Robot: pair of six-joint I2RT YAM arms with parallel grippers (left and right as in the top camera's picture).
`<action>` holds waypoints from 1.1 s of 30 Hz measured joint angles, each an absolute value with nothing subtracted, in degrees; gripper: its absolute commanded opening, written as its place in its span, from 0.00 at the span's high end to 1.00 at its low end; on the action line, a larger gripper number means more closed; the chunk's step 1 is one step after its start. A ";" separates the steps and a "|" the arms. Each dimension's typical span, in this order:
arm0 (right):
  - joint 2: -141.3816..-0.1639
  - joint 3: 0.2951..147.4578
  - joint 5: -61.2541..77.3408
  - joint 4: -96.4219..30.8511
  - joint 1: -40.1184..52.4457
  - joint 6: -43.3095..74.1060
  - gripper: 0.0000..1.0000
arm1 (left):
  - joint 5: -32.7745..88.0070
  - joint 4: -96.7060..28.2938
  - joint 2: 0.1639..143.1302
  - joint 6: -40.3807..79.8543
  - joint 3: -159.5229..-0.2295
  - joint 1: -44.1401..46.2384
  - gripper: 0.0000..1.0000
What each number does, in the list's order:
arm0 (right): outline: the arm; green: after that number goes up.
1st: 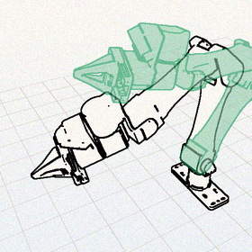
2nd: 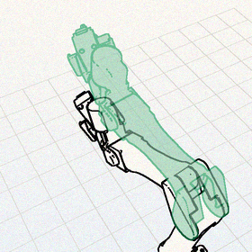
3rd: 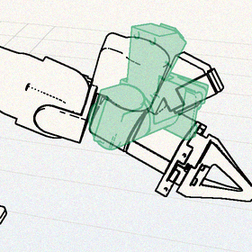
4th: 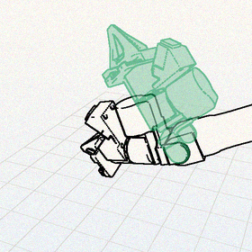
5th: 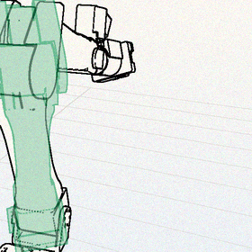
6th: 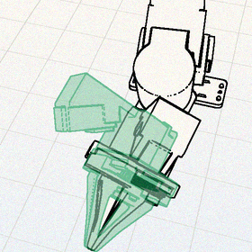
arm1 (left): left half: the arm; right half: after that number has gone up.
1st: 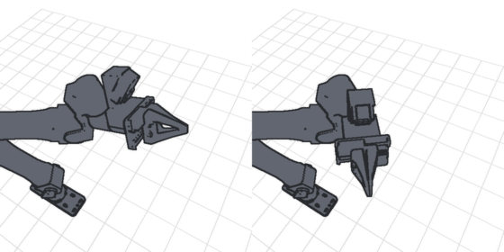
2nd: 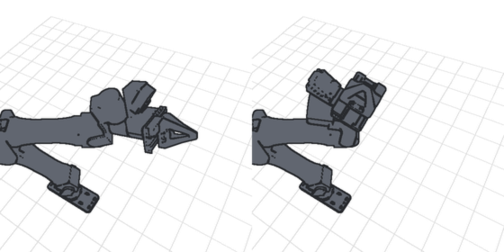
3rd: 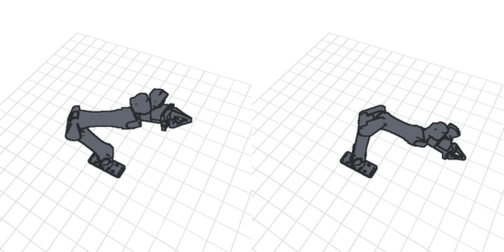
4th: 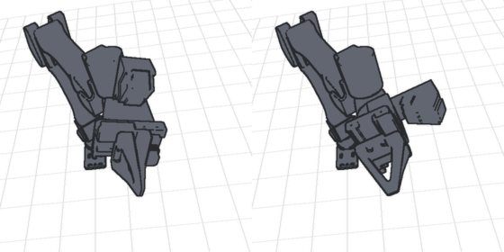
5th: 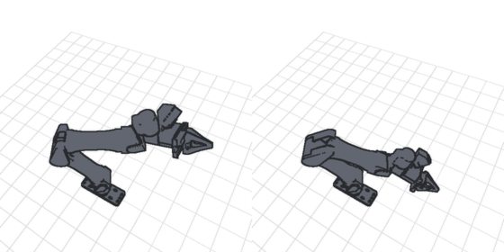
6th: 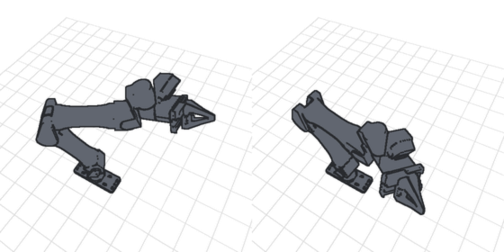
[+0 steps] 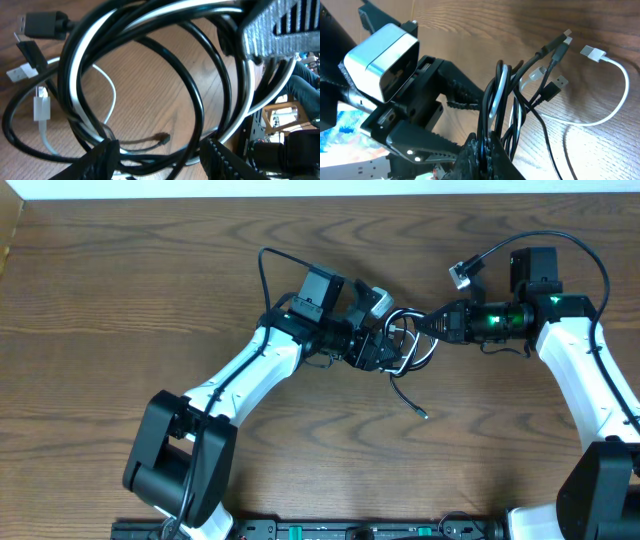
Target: Untangle cables
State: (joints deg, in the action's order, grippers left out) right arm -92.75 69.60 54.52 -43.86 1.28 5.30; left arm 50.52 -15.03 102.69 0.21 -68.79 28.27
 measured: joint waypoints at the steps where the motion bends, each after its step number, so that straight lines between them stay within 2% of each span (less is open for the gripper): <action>1: -92.75 69.60 54.59 -43.88 1.28 5.28 0.99 | 50.70 -14.52 102.91 0.21 -68.79 28.29 0.44; 3: -92.75 69.60 54.68 -43.88 1.28 5.15 0.99 | 50.78 -13.74 103.24 0.23 -68.79 28.53 0.46; 5: -92.75 69.60 54.70 -43.88 1.28 5.06 0.99 | 50.89 -13.02 103.57 0.45 -68.79 28.95 0.53; 9: -92.75 69.60 54.74 -43.88 1.28 4.91 0.99 | 50.98 -11.38 103.88 2.33 -68.79 30.52 0.92; 14: -92.75 69.60 54.78 -43.99 1.28 4.86 0.99 | 51.16 -10.46 103.88 6.04 -68.79 31.24 0.92; 22: -92.75 69.60 48.62 -44.38 1.28 6.13 0.99 | 53.25 -13.10 100.07 12.23 -68.79 25.76 0.93; 27: -92.75 69.65 45.25 -38.06 0.73 9.02 0.99 | 54.26 -23.33 89.23 13.56 -68.90 23.73 0.92; 33: -92.75 69.71 45.04 -33.08 -3.05 13.67 0.99 | 51.86 -33.87 85.38 13.28 -69.01 23.81 0.93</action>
